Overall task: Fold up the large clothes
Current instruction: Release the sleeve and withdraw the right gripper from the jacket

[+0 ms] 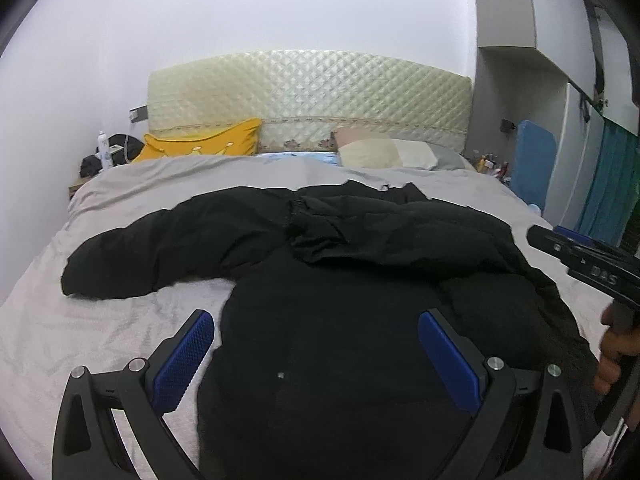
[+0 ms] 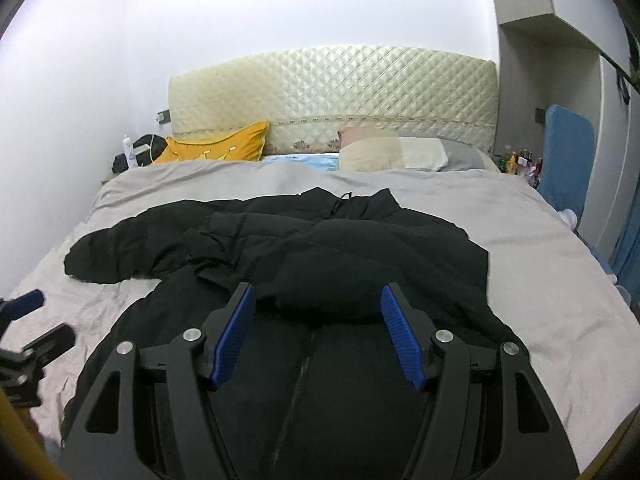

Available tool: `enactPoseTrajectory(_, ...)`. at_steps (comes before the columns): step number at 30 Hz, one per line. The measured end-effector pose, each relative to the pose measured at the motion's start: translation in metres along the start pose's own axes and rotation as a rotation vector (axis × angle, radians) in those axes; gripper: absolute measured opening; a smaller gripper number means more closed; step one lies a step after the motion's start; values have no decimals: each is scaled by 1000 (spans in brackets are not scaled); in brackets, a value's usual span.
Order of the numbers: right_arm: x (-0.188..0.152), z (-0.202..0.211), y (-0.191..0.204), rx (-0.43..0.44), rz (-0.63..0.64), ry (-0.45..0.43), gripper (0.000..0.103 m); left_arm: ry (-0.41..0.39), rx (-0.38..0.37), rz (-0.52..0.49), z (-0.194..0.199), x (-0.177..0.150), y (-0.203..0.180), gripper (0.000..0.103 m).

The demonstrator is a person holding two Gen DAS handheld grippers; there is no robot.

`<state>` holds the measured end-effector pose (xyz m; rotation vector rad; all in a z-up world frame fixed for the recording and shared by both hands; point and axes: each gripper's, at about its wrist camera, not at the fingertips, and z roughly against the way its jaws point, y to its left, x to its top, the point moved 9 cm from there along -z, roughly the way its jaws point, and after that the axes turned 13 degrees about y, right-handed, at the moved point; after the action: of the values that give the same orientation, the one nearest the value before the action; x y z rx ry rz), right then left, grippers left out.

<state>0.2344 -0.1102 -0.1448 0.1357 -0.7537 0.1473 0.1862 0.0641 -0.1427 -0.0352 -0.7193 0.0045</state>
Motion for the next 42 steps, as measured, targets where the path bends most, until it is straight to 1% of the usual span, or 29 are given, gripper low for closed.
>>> enactPoseTrajectory(2,-8,11,-8,1,-17,2,66,-2,-3,-10,1,-3,-8,103)
enactPoseTrajectory(4,-16,27,-16,7,-41,-16,66,0,5,-34,1,-6,-16,103)
enactPoseTrajectory(7,-27,46,-21,-24,-40,-23,66,4,10,-52,0,-11,-22,103)
enactPoseTrajectory(9,-36,64,-23,-36,-33,-50,66,14,8,-55,-2,-15,-24,103)
enactPoseTrajectory(13,-51,91,-25,-49,-42,-70,67,32,18,-58,-6,-20,-24,103)
enactPoseTrajectory(15,-59,104,-26,-44,-54,-81,70,34,19,-53,-7,-21,-23,103)
enactPoseTrajectory(20,-77,124,-26,-28,-78,-88,71,42,5,-48,-12,-21,-25,103)
enactPoseTrajectory(22,-89,132,-26,-25,-93,-99,73,48,-12,-40,-13,-22,-24,103)
enactPoseTrajectory(24,-98,137,-24,-25,-98,-104,77,46,-22,-29,-13,-22,-22,103)
enactPoseTrajectory(28,-103,141,-26,-44,-104,-118,78,36,-33,-7,-14,-20,-18,103)
enactPoseTrajectory(29,-103,142,-27,-44,-107,-123,78,29,-27,2,-14,-18,-15,103)
enactPoseTrajectory(31,-105,140,-31,-38,-120,-123,78,16,9,12,-14,-14,-7,103)
enactPoseTrajectory(33,-107,139,-37,-31,-135,-126,78,31,29,17,-18,-8,2,103)
enactPoseTrajectory(36,-109,138,-42,-46,-136,-130,79,54,18,46,-19,5,16,103)
enactPoseTrajectory(42,-112,136,-43,-24,-141,-141,79,48,29,64,-6,55,59,103)
